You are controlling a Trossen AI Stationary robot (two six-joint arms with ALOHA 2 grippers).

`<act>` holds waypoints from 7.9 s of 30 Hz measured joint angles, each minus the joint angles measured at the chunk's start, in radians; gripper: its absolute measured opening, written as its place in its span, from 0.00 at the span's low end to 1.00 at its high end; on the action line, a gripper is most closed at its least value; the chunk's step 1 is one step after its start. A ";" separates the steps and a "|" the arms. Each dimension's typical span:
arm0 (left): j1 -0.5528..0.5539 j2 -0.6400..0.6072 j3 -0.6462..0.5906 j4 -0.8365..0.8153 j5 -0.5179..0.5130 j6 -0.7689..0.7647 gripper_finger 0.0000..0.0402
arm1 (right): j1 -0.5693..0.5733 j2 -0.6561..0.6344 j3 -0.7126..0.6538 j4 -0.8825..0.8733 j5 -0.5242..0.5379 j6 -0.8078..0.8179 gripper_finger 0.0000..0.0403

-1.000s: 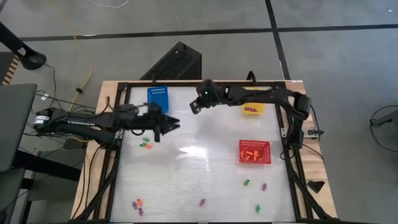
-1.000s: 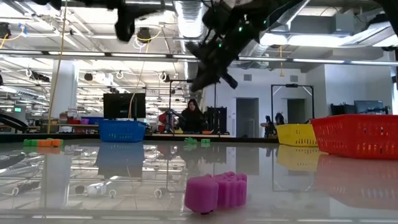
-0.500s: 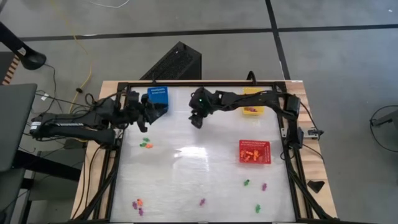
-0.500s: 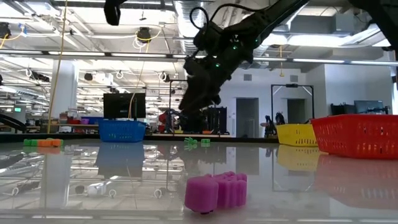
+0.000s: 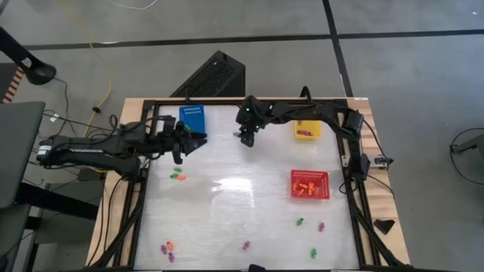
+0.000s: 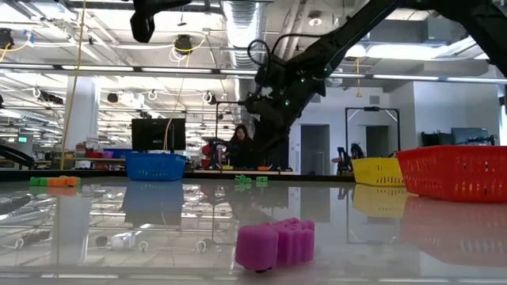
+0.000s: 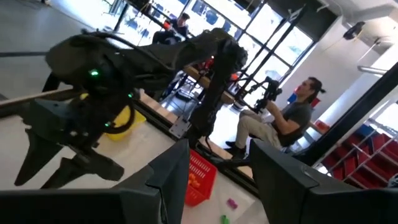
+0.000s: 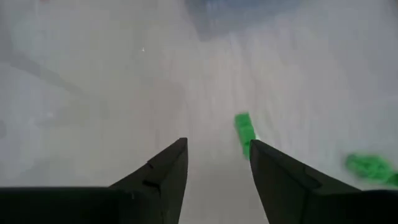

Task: Sort Halloween decoration
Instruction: Put the green skeleton toy into the blue bin

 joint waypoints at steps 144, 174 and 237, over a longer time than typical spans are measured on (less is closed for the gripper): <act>0.634 1.054 0.770 -0.715 0.580 0.562 0.02 | 0.768 -0.870 0.151 -1.118 0.920 0.979 0.38; 0.742 0.777 0.441 -0.757 0.280 0.426 0.60 | 0.806 -0.875 0.151 -1.182 1.023 1.059 0.38; 0.557 1.672 1.497 -1.191 0.430 0.377 0.02 | 1.072 -0.874 0.151 -1.186 0.985 1.344 0.38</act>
